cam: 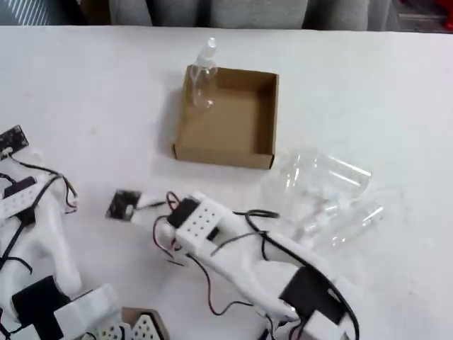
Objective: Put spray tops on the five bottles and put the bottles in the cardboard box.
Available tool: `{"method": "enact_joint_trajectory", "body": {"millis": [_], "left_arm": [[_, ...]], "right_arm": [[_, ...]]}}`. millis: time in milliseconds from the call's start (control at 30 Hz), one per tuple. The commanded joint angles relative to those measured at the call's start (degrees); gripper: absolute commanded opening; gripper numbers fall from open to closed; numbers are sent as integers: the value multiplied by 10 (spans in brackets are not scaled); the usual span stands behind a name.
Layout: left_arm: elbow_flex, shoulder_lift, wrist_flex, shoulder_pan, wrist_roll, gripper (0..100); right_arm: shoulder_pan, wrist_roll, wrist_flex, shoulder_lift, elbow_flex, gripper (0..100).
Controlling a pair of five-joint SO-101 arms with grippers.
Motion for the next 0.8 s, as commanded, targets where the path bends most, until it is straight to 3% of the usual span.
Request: {"method": "enact_joint_trajectory", "body": {"millis": [0, 67, 267, 500, 767], "left_arm": [[-30, -2, -13, -4, 5, 63], [-30, -2, -13, -4, 6, 63], [-31, 0, -13, -4, 6, 63], [-33, 0, -13, -4, 6, 63], [-33, 0, -13, 1, 6, 63]], "right_arm": [[15, -159, 20, 15, -93, 23], [26, -235, 34, 26, -135, 22], [68, -351, 35, 62, -201, 22], [51, -379, 31, 102, -207, 33], [48, -351, 73, 102, -249, 322]]}}
